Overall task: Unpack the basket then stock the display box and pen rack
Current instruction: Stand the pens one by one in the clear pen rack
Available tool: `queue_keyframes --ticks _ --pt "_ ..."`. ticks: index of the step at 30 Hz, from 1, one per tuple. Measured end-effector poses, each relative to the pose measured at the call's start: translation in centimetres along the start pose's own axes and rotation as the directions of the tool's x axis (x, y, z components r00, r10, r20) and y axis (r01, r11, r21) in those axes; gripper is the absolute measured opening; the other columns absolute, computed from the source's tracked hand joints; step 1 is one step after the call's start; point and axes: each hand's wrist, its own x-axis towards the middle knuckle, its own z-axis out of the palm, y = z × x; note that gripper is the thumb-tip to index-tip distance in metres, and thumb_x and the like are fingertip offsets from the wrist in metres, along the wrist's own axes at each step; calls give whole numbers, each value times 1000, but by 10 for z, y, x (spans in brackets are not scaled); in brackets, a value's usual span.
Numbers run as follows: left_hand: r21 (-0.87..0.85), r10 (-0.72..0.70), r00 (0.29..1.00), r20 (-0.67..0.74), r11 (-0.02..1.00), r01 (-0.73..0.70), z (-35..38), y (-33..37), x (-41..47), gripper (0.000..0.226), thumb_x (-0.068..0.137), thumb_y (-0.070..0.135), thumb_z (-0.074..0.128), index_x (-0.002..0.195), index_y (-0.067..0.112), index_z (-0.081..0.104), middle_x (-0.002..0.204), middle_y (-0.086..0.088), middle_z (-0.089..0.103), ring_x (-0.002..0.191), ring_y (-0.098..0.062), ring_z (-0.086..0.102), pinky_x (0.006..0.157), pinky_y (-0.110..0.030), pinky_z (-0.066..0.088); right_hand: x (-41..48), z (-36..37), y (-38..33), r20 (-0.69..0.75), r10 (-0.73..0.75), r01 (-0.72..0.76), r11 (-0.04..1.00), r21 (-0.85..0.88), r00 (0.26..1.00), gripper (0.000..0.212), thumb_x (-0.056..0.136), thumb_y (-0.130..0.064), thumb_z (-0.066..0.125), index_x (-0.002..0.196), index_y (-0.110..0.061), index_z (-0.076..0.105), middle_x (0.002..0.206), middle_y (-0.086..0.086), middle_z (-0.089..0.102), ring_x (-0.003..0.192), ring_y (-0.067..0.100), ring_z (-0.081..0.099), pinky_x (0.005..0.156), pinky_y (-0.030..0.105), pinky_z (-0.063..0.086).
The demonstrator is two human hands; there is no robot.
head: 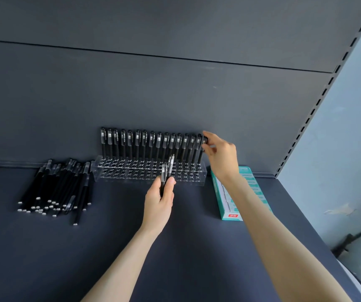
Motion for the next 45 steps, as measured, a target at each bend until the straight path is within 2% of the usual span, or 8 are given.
queue_keyframes --ticks 4,7,10,13,22,27,34,45 --pt "-33 -37 999 -5 999 36 -2 4 -1 28 99 26 47 93 -2 49 58 -4 29 42 -9 23 37 -19 21 -11 -3 -4 -85 21 -26 998 -57 996 37 92 -15 58 128 -17 54 110 5 59 80 18 61 77 34 50" --pt "-44 -48 998 32 998 49 -8 11 -1 27 97 29 51 88 4 50 56 -1 33 44 -10 25 37 -19 21 -25 -7 -14 -184 57 -34 991 127 981 23 88 -15 62 111 -13 61 99 3 58 69 7 54 70 26 47" --pt "-22 -52 996 78 998 54 -20 19 -3 31 93 33 58 73 13 44 52 7 36 46 -9 28 38 -19 22 -40 -7 -36 44 114 -122 887 445 993 7 85 -19 68 91 -20 65 83 -1 68 68 2 60 68 16 47" --pt "2 -43 993 114 999 43 -34 25 -9 31 91 32 61 64 26 47 51 7 40 43 -8 30 38 -19 23 -49 3 -59 278 56 -216 780 587 959 16 80 -19 74 93 -22 65 76 -8 70 73 5 64 69 14 49" --pt "-44 -92 991 100 994 97 -117 36 -5 26 90 30 62 84 6 56 59 0 50 44 -10 32 38 -19 23 -50 54 -122 305 -7 -223 668 710 952 28 92 -3 55 117 -14 58 90 3 72 79 7 67 76 20 53" --pt "-10 -88 994 70 996 89 -174 33 13 24 94 32 56 81 12 53 68 10 59 46 -9 30 38 -17 24 -47 96 -163 156 4 -110 726 679 988 33 89 -1 59 97 -33 60 95 14 69 72 17 68 78 33 57" --pt "2 -75 994 83 997 75 -225 35 30 23 98 35 47 97 15 57 55 7 51 41 -8 35 35 -20 26 -23 138 -183 -211 67 31 902 430 975 26 88 -12 63 108 -25 53 75 -12 65 69 10 62 71 18 49" --pt "-69 -53 985 166 995 65 -236 32 33 18 99 32 46 99 22 60 55 6 48 42 -7 35 38 -18 29 -11 167 -183 -180 -1 50 962 270 984 27 88 -8 62 114 -16 59 82 -11 59 69 2 58 69 8 44"
